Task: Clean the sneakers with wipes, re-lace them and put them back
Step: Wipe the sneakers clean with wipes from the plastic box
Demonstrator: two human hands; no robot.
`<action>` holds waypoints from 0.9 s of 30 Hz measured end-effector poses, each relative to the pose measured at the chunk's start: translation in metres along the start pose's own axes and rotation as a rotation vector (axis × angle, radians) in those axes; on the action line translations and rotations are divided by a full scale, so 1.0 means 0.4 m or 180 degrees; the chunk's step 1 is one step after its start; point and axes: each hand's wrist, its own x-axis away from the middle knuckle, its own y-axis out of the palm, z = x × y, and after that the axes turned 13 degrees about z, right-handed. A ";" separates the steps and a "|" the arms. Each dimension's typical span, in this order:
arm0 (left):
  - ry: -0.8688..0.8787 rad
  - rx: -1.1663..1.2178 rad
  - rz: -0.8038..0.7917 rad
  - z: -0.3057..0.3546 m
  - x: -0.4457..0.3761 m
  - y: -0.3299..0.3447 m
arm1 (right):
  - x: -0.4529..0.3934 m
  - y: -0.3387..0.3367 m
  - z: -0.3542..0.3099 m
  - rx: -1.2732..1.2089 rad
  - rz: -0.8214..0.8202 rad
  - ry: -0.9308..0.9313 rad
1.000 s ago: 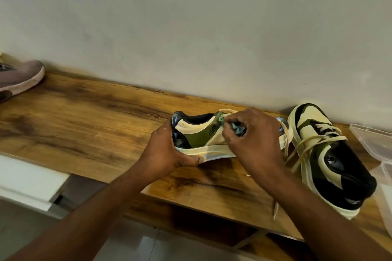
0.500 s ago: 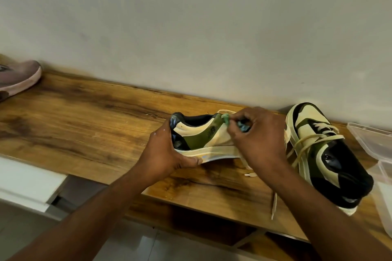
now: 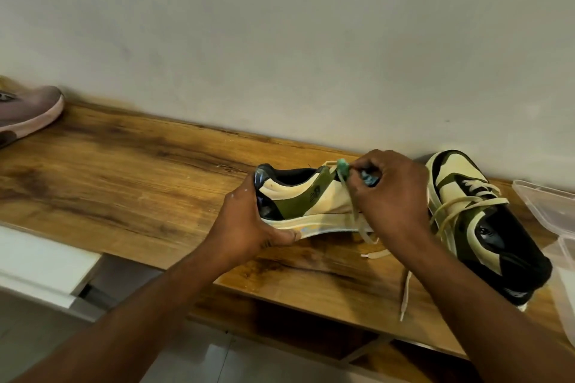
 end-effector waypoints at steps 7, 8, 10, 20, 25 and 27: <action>-0.0016 0.0025 -0.0010 -0.003 0.000 0.006 | 0.074 0.029 -0.073 -0.0448 -0.0272 -0.0121; -0.0012 0.0019 -0.0013 -0.004 -0.001 0.005 | 0.078 0.033 -0.078 -0.0457 -0.0335 -0.0208; 0.0008 0.0044 -0.0020 -0.005 -0.001 0.003 | 0.062 0.031 -0.065 -0.0374 -0.0324 -0.0324; -0.0087 0.0036 -0.0035 0.007 -0.007 -0.005 | 0.020 -0.012 -0.019 0.0130 -0.0129 -0.0129; -0.0300 0.0059 -0.0139 0.001 -0.029 -0.034 | 0.103 0.031 -0.080 -0.0028 -0.0501 -0.0802; -0.0480 0.0055 -0.0160 -0.003 -0.041 -0.052 | 0.094 0.029 -0.066 0.0046 -0.0607 -0.0843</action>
